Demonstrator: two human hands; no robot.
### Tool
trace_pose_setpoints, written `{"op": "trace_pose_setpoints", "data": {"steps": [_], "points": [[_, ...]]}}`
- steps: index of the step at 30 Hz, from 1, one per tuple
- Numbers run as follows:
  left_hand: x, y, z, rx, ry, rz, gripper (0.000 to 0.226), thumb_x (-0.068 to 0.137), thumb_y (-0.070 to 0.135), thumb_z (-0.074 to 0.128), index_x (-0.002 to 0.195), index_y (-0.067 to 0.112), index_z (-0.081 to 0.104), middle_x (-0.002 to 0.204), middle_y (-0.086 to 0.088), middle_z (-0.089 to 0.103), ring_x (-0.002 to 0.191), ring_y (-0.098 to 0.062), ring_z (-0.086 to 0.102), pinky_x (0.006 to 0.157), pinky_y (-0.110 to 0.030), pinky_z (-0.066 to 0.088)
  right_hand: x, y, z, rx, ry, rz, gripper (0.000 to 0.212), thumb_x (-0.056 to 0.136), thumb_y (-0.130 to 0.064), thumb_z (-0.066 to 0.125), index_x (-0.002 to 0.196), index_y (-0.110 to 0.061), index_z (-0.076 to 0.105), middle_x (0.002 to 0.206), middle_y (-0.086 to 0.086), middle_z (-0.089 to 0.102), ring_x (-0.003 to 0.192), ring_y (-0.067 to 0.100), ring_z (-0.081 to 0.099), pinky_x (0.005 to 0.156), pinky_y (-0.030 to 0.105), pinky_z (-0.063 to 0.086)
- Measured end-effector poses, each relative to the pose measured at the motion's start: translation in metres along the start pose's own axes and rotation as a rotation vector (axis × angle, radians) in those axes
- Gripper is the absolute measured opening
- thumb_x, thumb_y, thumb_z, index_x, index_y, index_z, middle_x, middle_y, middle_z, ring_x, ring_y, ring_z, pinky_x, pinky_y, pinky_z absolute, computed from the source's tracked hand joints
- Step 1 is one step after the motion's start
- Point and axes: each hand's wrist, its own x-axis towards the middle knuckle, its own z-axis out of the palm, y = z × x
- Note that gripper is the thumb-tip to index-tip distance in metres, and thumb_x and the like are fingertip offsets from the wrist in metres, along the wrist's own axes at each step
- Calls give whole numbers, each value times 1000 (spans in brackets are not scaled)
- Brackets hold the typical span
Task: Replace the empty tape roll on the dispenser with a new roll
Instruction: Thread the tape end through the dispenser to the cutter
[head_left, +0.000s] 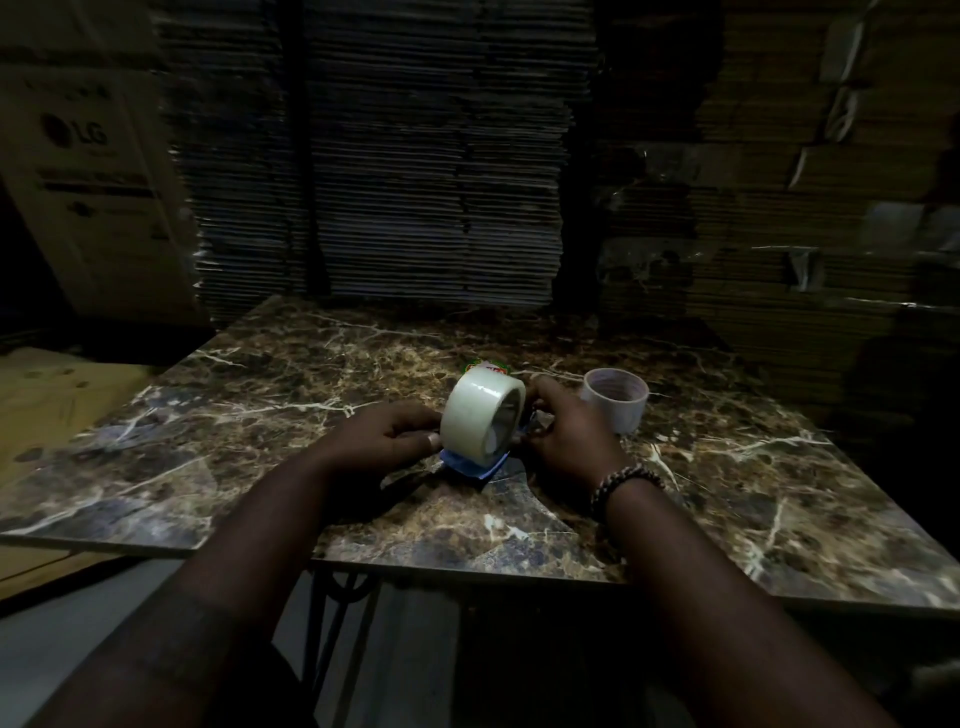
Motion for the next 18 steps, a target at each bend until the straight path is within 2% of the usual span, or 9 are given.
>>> {"op": "trace_pose_setpoints", "data": {"steps": [2,4,6,8,11,13,15,16,18], "points": [[1,1,0,-28,49,8,29,93,27,71,121,21,79,116,-4,81,116,-28,74,104,-58,55,-4,-5,-4,-41,37,-5,40,72,-32,89,95,-32,56,86,-8,73,80,10,69,67,35,61],[3,-1,-1,-44,78,22,28,94,19,68,118,16,80,111,-9,82,113,-32,76,102,-60,57,-7,-8,-8,-59,60,13,35,76,-28,87,89,-25,55,80,-5,71,69,10,68,53,25,55],[2,0,-1,-41,86,26,35,89,16,64,121,15,79,112,-8,82,111,-28,76,99,-49,59,-8,-12,-10,-86,82,25,31,78,-26,86,86,-20,56,76,0,70,60,10,65,41,18,44],[2,0,-1,-27,89,39,38,89,15,64,124,15,77,112,-5,82,107,-23,77,91,-39,59,-8,-12,-9,-141,108,18,31,76,-28,86,84,-18,58,75,1,69,64,14,65,46,21,43],[4,-2,-2,-23,49,62,51,86,24,76,135,13,68,111,-9,81,97,-23,77,84,-35,60,-7,-12,-8,-161,128,23,32,73,-33,84,80,-18,57,71,-1,67,67,16,63,53,26,46],[5,-5,-5,-6,13,40,74,73,31,90,141,22,62,123,-4,78,114,-17,74,95,-36,61,-9,-13,-8,-189,146,14,34,73,-36,82,77,-20,53,67,-3,63,63,16,62,50,26,45],[5,-6,-6,21,-8,7,88,65,26,97,143,33,57,132,4,74,127,-11,68,103,-37,58,-13,-17,-9,-233,167,-16,35,77,-37,80,73,-25,47,61,-9,54,61,17,58,48,23,35],[6,-6,-5,45,-2,2,90,65,23,98,143,37,56,134,8,73,129,-9,66,106,-37,57,-15,-19,-9,-255,175,-32,36,78,-36,79,72,-28,44,60,-11,49,61,18,56,49,23,33],[5,-5,-4,79,26,-2,86,64,27,98,137,46,56,130,15,73,126,-3,67,107,-36,54,-18,-23,-10,-294,175,-58,36,80,-35,77,73,-31,42,61,-12,46,64,23,60,52,27,41]]}}
